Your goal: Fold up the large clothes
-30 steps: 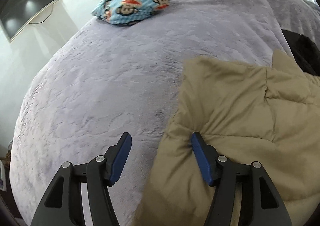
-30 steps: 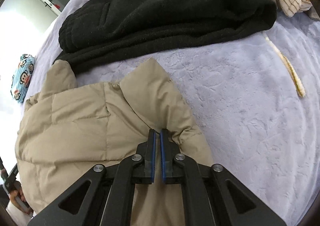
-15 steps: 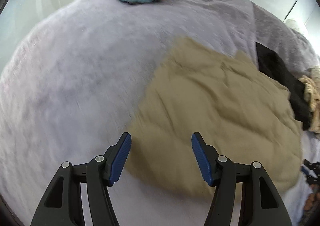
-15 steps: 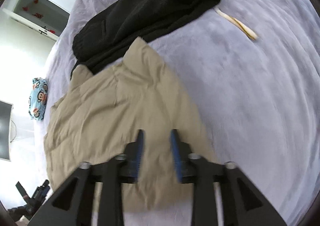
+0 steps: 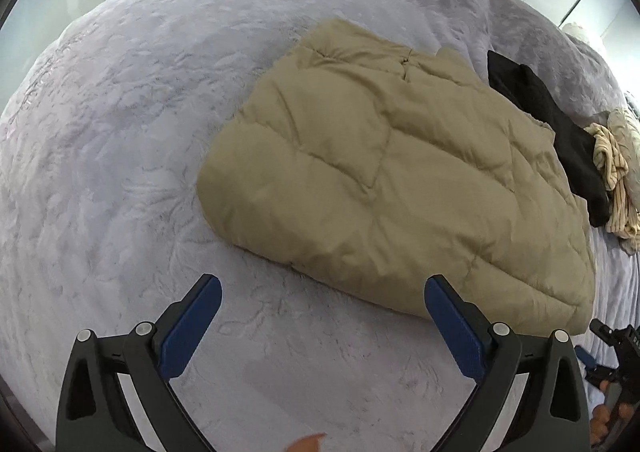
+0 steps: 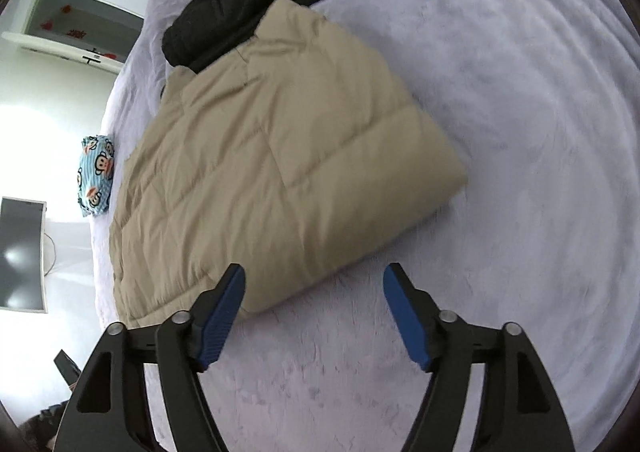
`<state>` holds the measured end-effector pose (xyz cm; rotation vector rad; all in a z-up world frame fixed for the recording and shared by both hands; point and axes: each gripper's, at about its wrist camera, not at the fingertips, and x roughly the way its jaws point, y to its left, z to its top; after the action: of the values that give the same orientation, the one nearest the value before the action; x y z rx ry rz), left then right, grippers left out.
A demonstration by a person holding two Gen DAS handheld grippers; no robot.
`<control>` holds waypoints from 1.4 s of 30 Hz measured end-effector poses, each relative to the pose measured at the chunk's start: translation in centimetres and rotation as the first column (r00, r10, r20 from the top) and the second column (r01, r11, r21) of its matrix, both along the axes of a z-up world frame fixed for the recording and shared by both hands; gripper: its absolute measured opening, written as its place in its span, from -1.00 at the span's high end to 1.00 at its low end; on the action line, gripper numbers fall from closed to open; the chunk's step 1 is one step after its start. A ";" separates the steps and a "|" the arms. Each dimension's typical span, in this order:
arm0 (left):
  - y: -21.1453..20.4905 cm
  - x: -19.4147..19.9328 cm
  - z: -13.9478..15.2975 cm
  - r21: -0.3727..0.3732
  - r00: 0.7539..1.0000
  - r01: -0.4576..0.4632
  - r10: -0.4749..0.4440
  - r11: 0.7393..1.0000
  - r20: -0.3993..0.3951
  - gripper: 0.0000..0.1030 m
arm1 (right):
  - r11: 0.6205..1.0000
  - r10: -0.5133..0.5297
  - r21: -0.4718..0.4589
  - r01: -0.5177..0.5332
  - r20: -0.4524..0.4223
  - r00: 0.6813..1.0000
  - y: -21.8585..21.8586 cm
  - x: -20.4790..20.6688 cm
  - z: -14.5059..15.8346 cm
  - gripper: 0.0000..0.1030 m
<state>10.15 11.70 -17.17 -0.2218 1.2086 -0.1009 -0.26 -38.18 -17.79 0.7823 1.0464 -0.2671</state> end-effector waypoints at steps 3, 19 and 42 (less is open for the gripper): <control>-0.1 0.3 -0.5 -0.032 1.000 0.000 0.000 0.999 -0.014 -0.98 | 0.999 -0.005 0.040 0.005 0.007 1.000 0.1 0.0 -0.8 -0.60; 2.0 1.7 -3.4 -0.222 0.989 -0.123 0.102 0.967 -0.104 -0.97 | 0.933 -0.161 0.341 0.112 0.119 0.980 -0.9 1.2 -5.1 -1.00; -0.2 7.1 -5.4 -0.442 0.974 -0.225 0.217 0.868 -0.069 0.48 | 0.811 -0.236 0.573 0.120 0.132 0.963 -1.7 5.1 -8.5 -0.24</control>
<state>17.21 11.54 -22.58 -0.7677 1.1552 -0.1776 4.84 -39.86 -26.27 1.4209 0.8639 -0.0299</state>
